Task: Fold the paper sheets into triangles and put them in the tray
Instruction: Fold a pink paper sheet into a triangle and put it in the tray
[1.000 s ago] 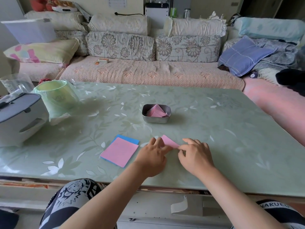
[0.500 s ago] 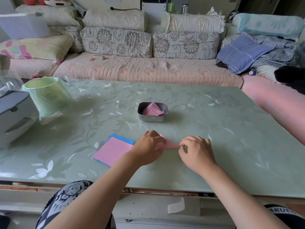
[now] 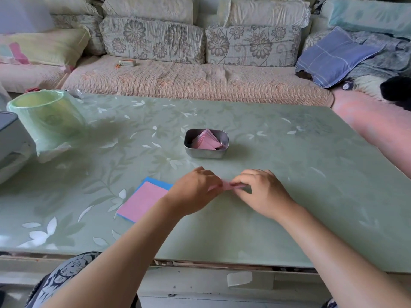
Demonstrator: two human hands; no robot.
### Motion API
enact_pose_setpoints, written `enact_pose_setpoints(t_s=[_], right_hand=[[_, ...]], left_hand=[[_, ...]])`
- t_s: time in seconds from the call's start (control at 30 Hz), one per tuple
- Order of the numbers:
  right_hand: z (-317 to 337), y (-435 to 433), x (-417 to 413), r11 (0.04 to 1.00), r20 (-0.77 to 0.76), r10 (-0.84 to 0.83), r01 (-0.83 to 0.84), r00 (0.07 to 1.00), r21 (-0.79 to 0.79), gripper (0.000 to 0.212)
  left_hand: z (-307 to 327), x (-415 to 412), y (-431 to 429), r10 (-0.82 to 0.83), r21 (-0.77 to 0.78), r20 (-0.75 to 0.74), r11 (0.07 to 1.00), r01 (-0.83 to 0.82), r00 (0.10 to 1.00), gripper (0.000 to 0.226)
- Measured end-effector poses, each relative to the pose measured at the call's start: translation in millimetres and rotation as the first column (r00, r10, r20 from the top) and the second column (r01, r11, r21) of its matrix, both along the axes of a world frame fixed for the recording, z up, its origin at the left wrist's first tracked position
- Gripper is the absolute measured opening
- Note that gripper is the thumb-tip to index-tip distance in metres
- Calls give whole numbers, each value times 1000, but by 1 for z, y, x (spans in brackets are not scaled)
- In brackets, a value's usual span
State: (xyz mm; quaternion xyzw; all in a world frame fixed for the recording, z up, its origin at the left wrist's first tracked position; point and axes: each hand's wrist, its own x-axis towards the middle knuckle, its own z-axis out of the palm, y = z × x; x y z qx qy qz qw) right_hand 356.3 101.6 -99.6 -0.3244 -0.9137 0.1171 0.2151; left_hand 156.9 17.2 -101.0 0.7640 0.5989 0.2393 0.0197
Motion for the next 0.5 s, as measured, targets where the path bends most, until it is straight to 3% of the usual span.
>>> enact_pose_setpoints(t_s=[0.13, 0.3, 0.5], right_hand=[[3, 3, -4, 999, -135, 0, -8, 991, -54, 6], [9, 3, -6, 995, -241, -9, -16, 970, -100, 12], [14, -10, -14, 992, -306, 9, -46, 952, -114, 5]], left_hand=[[6, 0, -4, 118, 12, 28, 993, -118, 993, 28], [18, 1, -4, 211, 58, 111, 974, -218, 971, 13], [21, -2, -8, 191, -6, 136, 981, -192, 972, 15]])
